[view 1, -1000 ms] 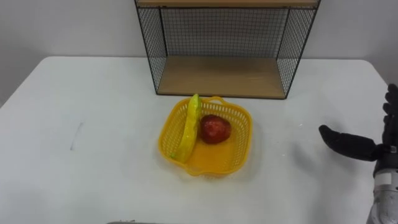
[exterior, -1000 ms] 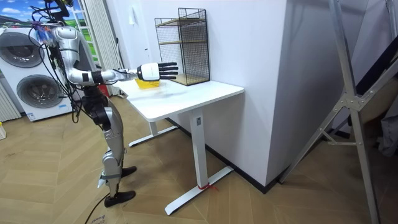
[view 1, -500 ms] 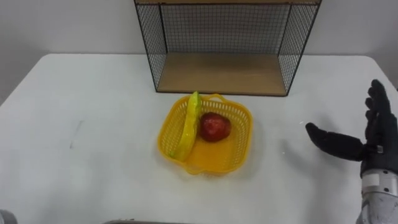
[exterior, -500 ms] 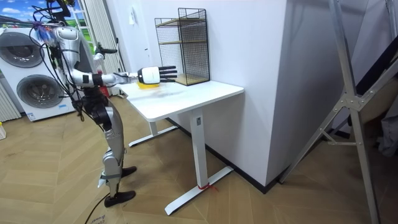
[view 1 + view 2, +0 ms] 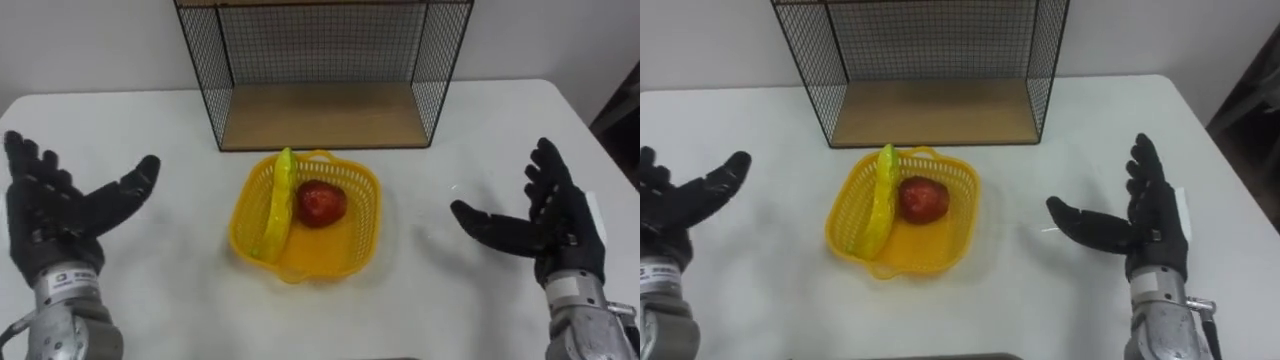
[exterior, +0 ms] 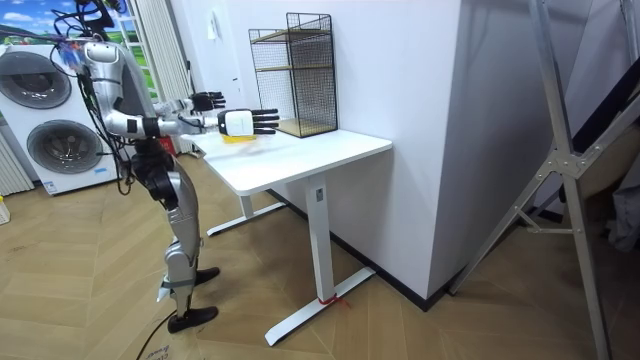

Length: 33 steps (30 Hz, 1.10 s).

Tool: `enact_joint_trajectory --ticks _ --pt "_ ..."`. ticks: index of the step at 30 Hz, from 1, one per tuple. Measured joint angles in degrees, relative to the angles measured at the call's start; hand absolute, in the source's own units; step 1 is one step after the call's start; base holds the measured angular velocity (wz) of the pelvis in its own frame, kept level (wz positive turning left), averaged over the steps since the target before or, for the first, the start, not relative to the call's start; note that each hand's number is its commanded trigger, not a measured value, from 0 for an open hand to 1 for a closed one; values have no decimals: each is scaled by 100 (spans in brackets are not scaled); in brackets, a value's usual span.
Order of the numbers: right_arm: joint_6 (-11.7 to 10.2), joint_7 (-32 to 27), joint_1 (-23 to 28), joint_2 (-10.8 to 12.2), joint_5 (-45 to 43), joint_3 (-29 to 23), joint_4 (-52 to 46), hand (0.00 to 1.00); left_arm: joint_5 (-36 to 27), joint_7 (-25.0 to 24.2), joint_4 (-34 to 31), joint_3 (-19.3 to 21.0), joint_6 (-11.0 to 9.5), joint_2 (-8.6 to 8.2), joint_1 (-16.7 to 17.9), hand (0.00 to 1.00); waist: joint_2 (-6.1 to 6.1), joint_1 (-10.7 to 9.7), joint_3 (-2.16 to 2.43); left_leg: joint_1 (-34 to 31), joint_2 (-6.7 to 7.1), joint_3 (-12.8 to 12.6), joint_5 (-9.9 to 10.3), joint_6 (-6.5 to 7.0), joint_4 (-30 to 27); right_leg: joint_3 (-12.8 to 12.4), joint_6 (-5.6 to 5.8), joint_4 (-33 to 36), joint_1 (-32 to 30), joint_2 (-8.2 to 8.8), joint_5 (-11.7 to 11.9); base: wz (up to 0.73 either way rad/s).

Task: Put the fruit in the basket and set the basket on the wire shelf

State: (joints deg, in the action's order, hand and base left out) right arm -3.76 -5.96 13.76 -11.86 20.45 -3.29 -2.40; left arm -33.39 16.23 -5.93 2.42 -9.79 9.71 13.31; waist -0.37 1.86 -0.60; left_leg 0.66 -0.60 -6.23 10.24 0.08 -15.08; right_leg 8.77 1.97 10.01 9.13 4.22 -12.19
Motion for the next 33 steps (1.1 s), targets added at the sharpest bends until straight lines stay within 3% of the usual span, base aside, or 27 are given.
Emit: enact_joint_trajectory --ticks 8,10,13,19,24,33 --pt "-3 471 -149 271 1179 110 300 0 -98 -833 557 -131 41 -87 0 0 112 -48 -23 1 -2 -10 -1 1 -18 -6 0 35 -12 -2 0 0" --pt "2 570 -145 295 1408 230 377 0 -100 -976 689 -239 131 -213 28 0 103 -61 -32 -8 -3 -13 -1 1 -18 -4 0 40 -20 -2 0 0" --pt "0 755 -174 362 1610 423 431 0 -161 -1217 774 -413 190 -275 26 0 99 -58 -34 -8 -11 -16 0 1 -21 -3 0 48 -25 -6 0 0" --pt "-4 1009 -239 398 1803 849 669 0 -278 -1587 903 -726 229 -365 21 0 93 -68 -34 -7 -23 -32 0 0 -20 -23 0 66 -48 -13 0 -1" --pt "-4 1204 -279 435 1985 887 788 0 -496 -1818 927 -842 247 -404 17 0 59 -56 -13 -15 -29 -35 0 0 -31 -28 0 71 -50 -19 0 0" --pt "12 1335 -371 457 1981 1129 1034 0 -529 -2044 1132 -1153 487 -388 17 0 34 -48 1 -31 -60 -117 1 -2 -41 -99 -17 87 -104 -35 10 -4"
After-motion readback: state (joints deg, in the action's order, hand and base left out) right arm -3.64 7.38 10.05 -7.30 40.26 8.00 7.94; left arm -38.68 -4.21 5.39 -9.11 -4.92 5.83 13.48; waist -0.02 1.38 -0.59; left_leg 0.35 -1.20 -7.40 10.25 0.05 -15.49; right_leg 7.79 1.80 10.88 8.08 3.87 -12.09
